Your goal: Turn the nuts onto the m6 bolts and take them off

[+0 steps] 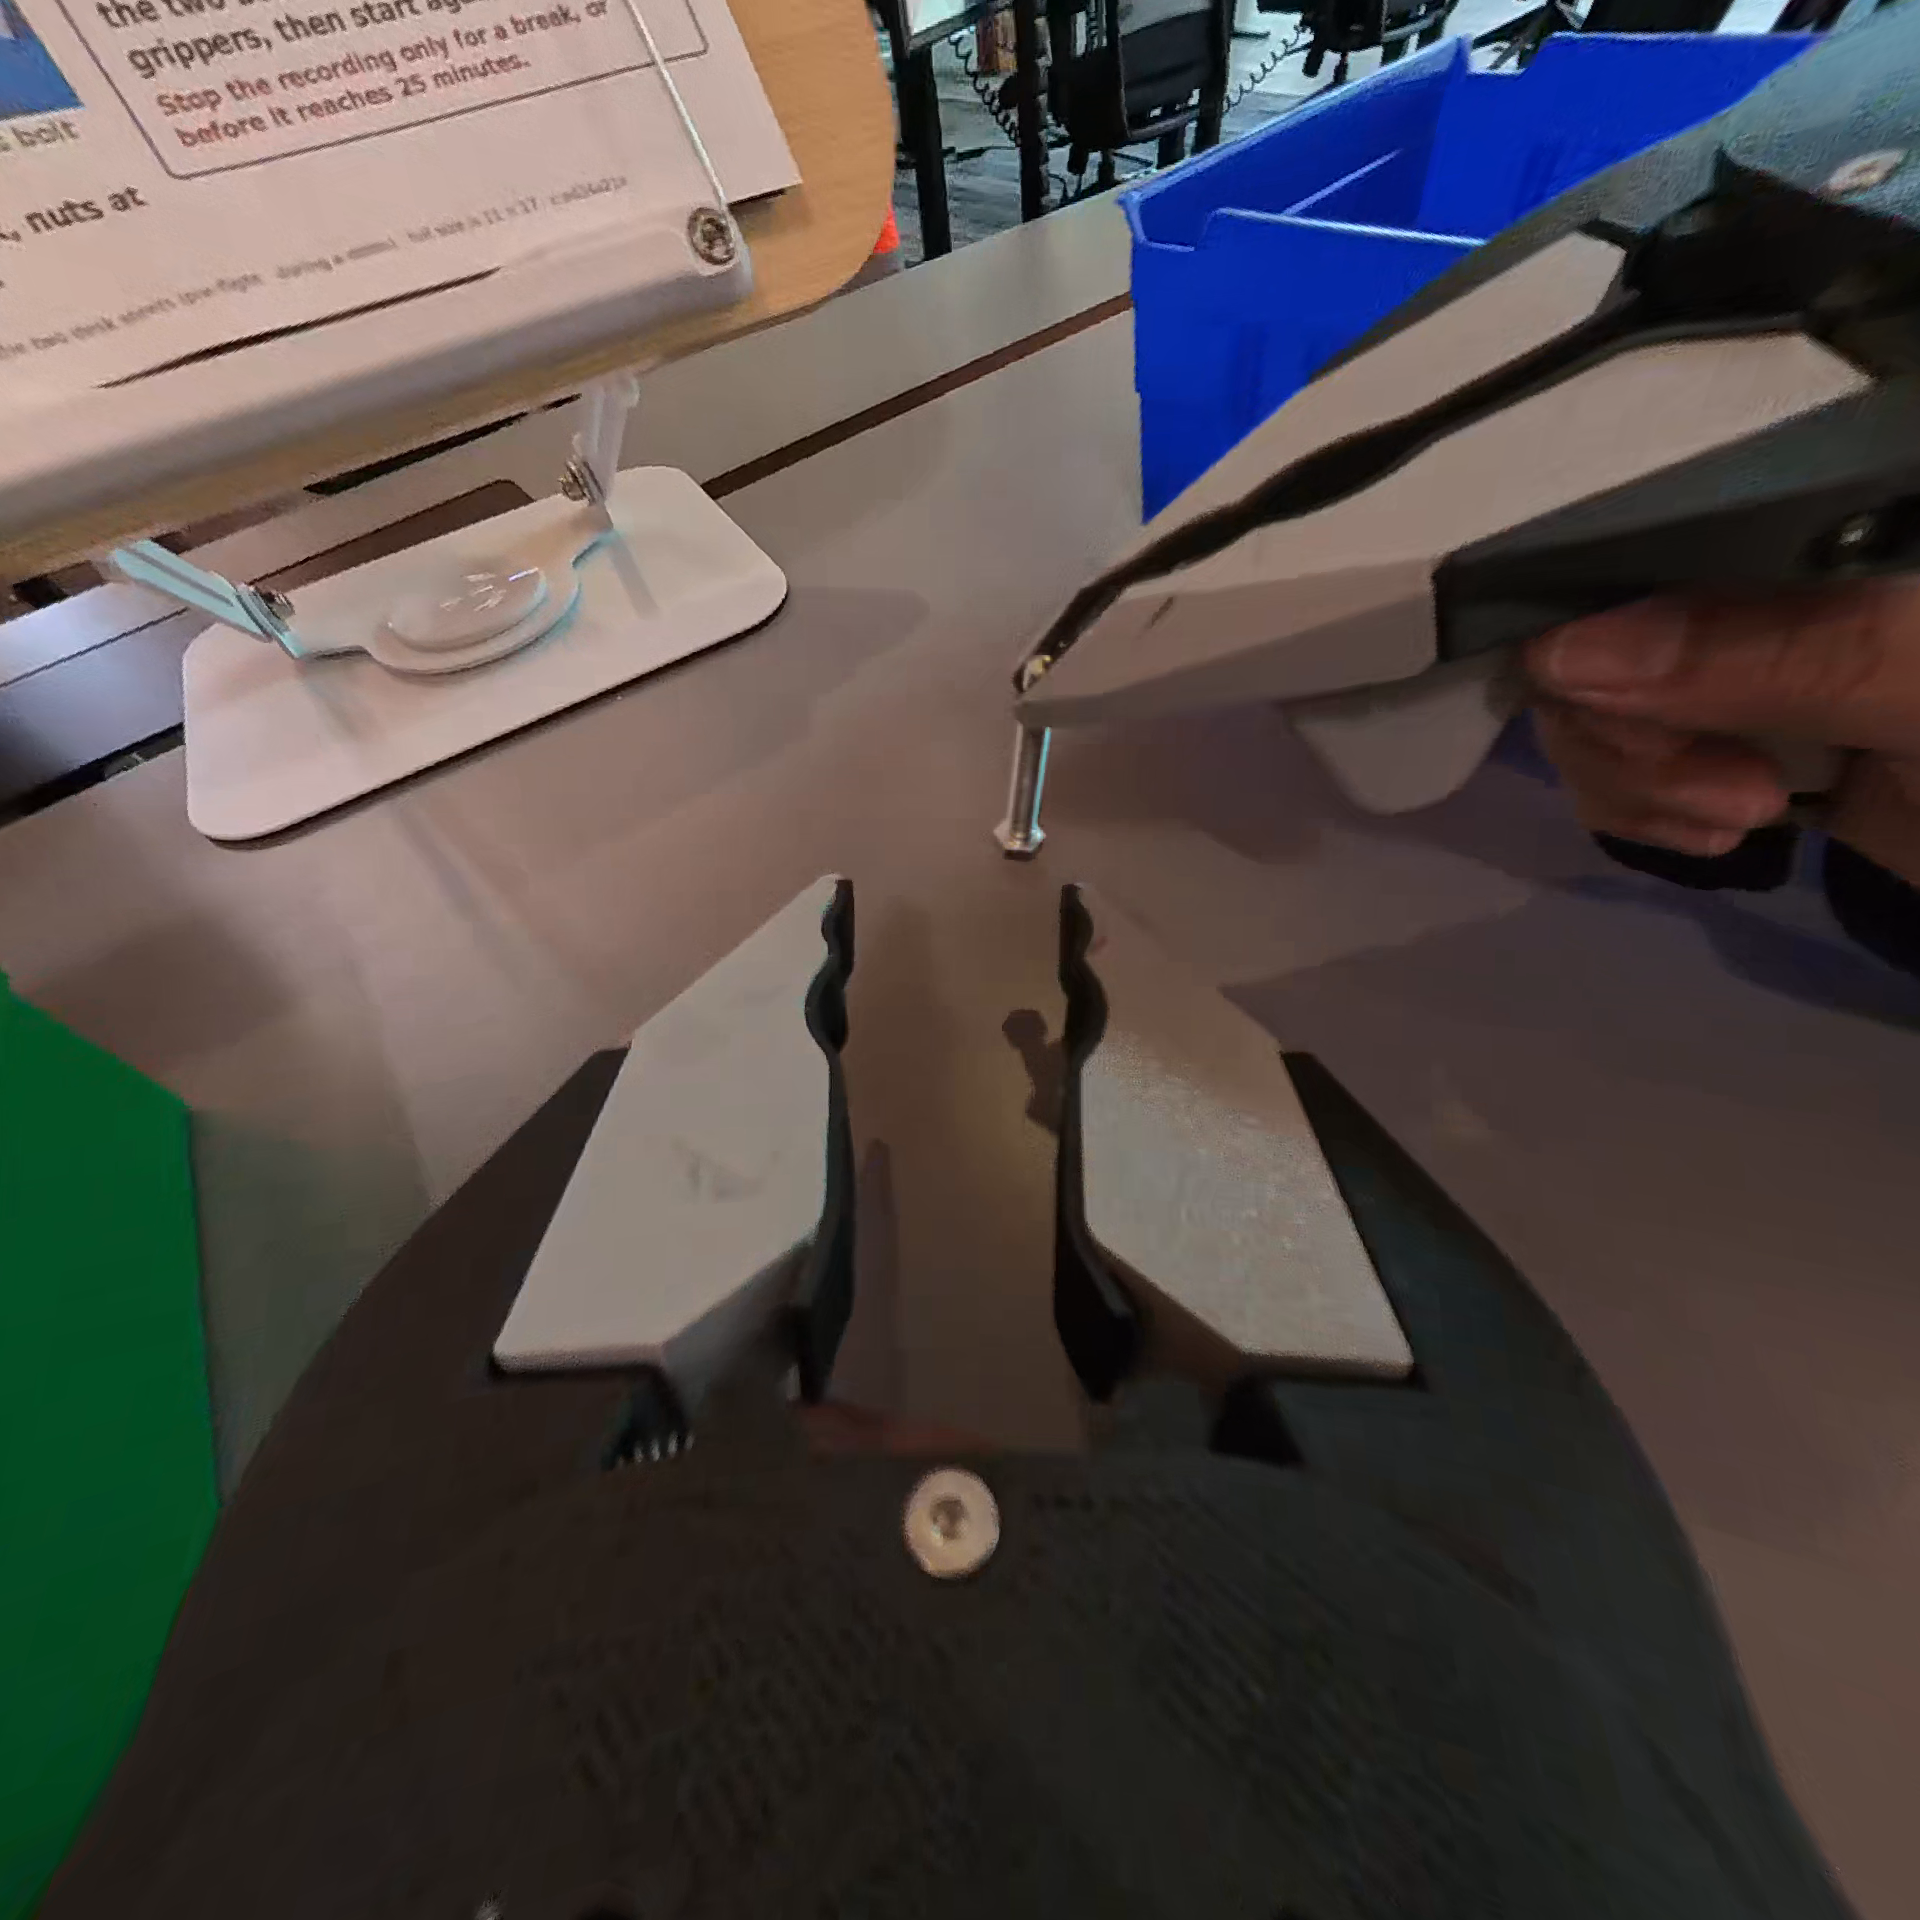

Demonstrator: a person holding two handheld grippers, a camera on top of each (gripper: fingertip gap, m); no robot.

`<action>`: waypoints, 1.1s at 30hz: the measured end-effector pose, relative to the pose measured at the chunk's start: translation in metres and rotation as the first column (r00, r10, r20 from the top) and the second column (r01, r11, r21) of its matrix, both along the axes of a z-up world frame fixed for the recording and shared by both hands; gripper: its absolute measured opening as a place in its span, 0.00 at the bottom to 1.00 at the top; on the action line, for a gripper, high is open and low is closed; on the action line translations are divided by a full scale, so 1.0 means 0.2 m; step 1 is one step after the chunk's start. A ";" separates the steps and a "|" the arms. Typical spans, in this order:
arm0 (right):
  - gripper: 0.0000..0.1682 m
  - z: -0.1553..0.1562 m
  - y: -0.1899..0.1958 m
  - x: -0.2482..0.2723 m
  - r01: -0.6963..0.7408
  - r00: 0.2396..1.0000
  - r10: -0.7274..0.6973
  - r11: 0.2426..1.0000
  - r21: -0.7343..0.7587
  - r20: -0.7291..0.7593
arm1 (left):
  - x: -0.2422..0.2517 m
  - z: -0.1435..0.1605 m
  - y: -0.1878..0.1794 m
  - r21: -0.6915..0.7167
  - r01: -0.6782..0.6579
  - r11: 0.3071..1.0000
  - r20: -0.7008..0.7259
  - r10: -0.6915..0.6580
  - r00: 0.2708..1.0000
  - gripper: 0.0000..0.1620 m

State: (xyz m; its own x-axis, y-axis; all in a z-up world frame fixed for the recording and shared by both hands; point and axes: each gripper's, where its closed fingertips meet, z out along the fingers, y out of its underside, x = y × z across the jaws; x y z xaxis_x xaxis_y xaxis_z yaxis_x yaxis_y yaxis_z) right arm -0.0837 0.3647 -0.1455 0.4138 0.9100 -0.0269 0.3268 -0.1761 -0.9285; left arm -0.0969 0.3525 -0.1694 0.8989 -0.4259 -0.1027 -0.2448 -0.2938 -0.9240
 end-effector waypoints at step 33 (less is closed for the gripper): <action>0.29 0.04 0.06 0.02 0.078 0.996 -0.074 0.994 0.076 -0.053 | 0.06 0.04 -0.05 0.019 0.054 0.998 0.020 -0.055 0.998 0.25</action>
State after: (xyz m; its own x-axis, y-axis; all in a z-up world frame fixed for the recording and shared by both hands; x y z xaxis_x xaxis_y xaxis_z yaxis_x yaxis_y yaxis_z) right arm -0.0797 0.3759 -0.1385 0.4819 0.8760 0.0204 0.2681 -0.1253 -0.9552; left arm -0.0841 0.3426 -0.1622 0.8764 -0.4725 -0.0931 -0.2412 -0.2633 -0.9341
